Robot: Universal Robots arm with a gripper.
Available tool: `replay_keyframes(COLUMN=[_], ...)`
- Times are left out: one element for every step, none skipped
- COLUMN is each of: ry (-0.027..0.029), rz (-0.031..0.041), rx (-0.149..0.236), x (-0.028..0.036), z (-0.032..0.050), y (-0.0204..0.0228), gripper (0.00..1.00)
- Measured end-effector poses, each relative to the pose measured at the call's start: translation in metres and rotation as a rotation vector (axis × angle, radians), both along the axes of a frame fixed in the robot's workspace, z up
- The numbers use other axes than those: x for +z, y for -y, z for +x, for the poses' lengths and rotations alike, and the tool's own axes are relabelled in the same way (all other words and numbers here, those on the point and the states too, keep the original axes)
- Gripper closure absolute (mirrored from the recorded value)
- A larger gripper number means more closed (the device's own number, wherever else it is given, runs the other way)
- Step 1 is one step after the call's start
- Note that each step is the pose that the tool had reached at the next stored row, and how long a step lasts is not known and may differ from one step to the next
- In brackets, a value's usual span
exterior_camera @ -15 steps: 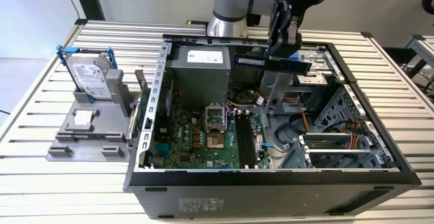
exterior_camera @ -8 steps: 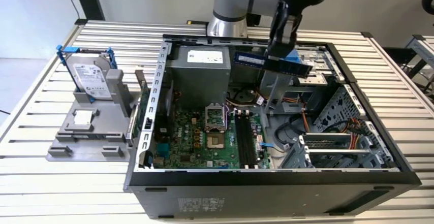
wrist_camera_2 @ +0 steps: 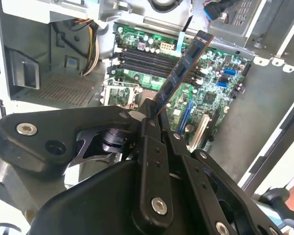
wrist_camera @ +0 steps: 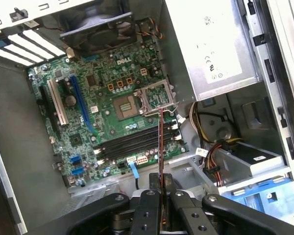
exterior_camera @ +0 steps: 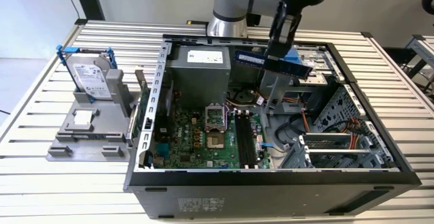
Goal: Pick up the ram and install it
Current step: 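Insert the ram into the slot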
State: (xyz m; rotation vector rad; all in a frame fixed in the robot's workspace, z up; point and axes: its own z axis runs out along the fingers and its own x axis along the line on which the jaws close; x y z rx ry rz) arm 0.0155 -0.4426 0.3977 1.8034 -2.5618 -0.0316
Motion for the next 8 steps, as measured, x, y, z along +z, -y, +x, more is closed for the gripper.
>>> replay_keyframes(ry=[0.0000, 0.0000, 0.0000, 0.0000, 0.0000, 0.0000, 0.0000, 0.0000], rz=[0.0000, 0.0000, 0.0001, 0.0000, 0.0000, 0.0000, 0.0000, 0.0000], rx=[-0.008, -0.015, -0.022, -0.030, -0.037, -0.044, -0.052, -0.060], x=[0.0000, 0.0000, 0.0000, 0.0000, 0.0000, 0.0000, 0.0000, 0.0000], z=[0.0000, 0.0000, 0.0000, 0.0000, 0.0000, 0.0000, 0.0000, 0.0000], y=[0.0000, 0.0000, 0.0000, 0.0000, 0.0000, 0.0000, 0.0000, 0.0000], gripper=[1.00, 1.00, 1.00, 1.00, 1.00, 1.00, 1.00, 1.00])
